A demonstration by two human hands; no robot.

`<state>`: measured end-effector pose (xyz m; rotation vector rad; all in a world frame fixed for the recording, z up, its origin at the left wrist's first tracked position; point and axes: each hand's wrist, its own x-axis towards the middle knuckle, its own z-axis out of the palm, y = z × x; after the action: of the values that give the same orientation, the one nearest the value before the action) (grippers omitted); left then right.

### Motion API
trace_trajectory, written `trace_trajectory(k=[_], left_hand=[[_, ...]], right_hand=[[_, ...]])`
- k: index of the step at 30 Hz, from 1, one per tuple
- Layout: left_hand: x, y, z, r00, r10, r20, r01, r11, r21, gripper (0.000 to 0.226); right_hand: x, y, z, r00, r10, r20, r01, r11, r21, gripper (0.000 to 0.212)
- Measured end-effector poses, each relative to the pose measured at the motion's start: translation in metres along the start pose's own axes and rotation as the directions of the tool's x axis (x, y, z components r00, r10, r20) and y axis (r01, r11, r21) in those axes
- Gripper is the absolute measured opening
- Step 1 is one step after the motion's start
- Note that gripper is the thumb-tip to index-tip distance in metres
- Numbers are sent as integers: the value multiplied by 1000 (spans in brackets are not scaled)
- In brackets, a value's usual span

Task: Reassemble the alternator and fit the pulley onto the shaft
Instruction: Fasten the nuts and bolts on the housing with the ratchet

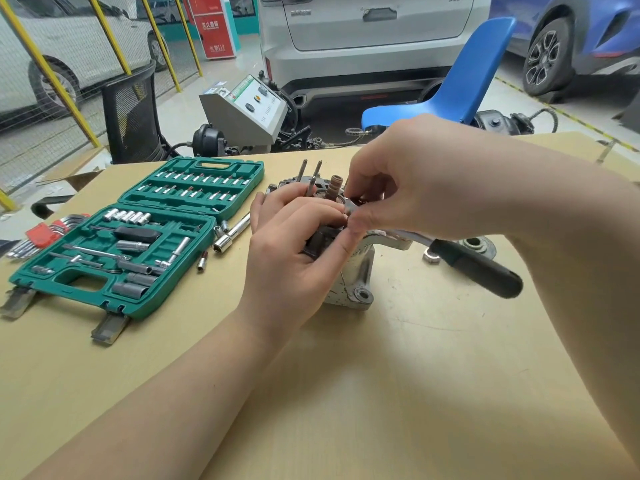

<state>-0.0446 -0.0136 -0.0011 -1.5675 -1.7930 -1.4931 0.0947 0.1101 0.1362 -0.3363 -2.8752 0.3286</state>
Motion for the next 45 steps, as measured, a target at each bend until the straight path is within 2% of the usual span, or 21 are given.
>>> trace_trajectory(k=[5,9,13,18,22,27,30,34,42,45], left_hand=[[0,-2,-3,1000,16,15,-16,1000,-2,15],[-1,-3,-4,1000,2,10,-2,1000,-20,25],[-1,-3,-5,1000,-8,-14,7,999,-50,24],[1,-2,-3,996,-76,-44,70,989,-132,33],[1,-4,-3,997,-65,-39,60,991,-122,32],[0,-7,-2,998,-51,-26,47,990,-130,33],[-1,-8,-2,998,-41,-37,36,993,-115,31],[-1,-6,-4,999,-48,-25,44,992,-122,32],[0,-1,-6,999,-39,-8,39,997,-71,32],[0,-1,-6,999,-39,5,39,997,-61,33]], right_hand=[[-3,5,-4,998,-43,34,42,999,29,20],[1,8,-1,997,-65,28,63,997,48,31],[0,8,-2,998,-53,40,50,997,57,21],[-1,2,2,997,-67,25,67,998,9,23],[-1,4,1,996,-76,42,76,997,2,20],[1,5,2,995,-89,47,86,994,66,30],[0,5,0,995,-80,60,77,996,52,21],[-1,3,-3,995,-49,85,42,995,85,40],[0,7,-2,995,-69,71,60,991,115,24],[0,7,0,994,-87,61,78,987,143,23]])
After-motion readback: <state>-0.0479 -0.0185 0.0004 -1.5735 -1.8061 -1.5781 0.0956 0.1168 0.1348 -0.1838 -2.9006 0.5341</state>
